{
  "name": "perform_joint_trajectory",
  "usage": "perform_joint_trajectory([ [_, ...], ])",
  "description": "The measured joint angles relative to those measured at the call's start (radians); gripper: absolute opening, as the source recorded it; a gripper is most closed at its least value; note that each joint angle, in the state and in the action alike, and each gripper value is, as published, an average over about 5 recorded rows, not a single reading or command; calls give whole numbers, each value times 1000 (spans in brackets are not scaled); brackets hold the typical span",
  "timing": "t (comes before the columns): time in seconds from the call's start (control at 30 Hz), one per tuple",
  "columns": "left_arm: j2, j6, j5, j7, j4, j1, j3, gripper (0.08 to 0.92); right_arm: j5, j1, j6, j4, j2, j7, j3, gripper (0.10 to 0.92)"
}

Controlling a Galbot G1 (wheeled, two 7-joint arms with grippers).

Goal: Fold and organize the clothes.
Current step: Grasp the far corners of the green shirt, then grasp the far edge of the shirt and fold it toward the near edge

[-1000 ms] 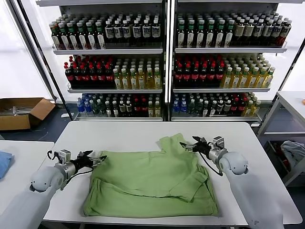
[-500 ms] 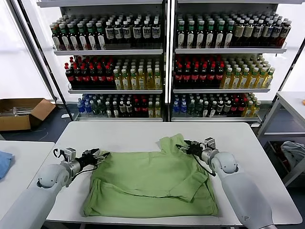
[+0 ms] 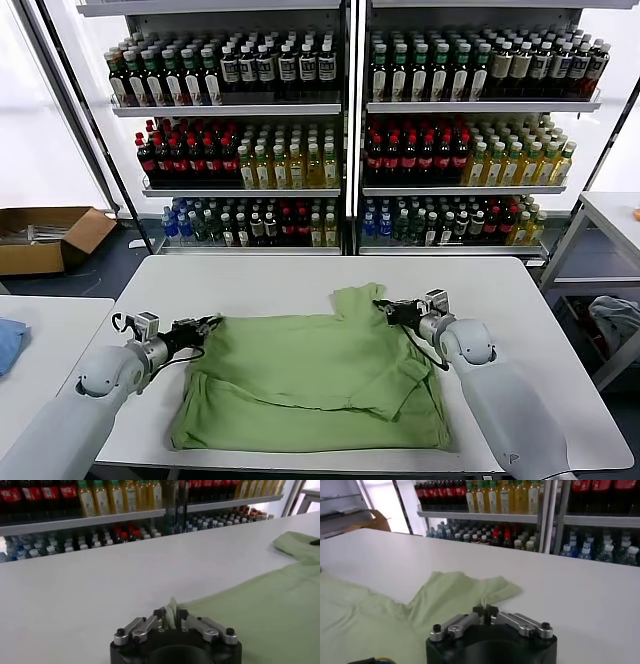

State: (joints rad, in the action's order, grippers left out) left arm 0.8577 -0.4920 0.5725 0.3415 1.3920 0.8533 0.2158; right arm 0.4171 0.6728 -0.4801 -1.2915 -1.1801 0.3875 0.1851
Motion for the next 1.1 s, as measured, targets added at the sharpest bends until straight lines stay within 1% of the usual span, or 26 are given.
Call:
perform_joint_trajectory([
  [0.07,1,0,-4,-3,9,7,5,122,11,9,-3,-21,3,-6,7,106],
  [0.13,2,0,-8,-8,21,14,12,96,24,19,-6,-46,6,-11,16,106],
  [0.33,-1,3,-14,-29,81,50,48,90,71,69,-10,-153,25,-28,56,106],
  [0.53,-13,11,-16,-56,188,113,119,90,112,173,-6,-296,54,-42,122,106],
  [0.87,-13,-4,-30,-97,382,274,267,90,147,460,22,-575,84,-45,283,106],
  [1.1,5,-21,-68,-97,510,438,373,90,122,716,81,-718,96,-43,383,106],
])
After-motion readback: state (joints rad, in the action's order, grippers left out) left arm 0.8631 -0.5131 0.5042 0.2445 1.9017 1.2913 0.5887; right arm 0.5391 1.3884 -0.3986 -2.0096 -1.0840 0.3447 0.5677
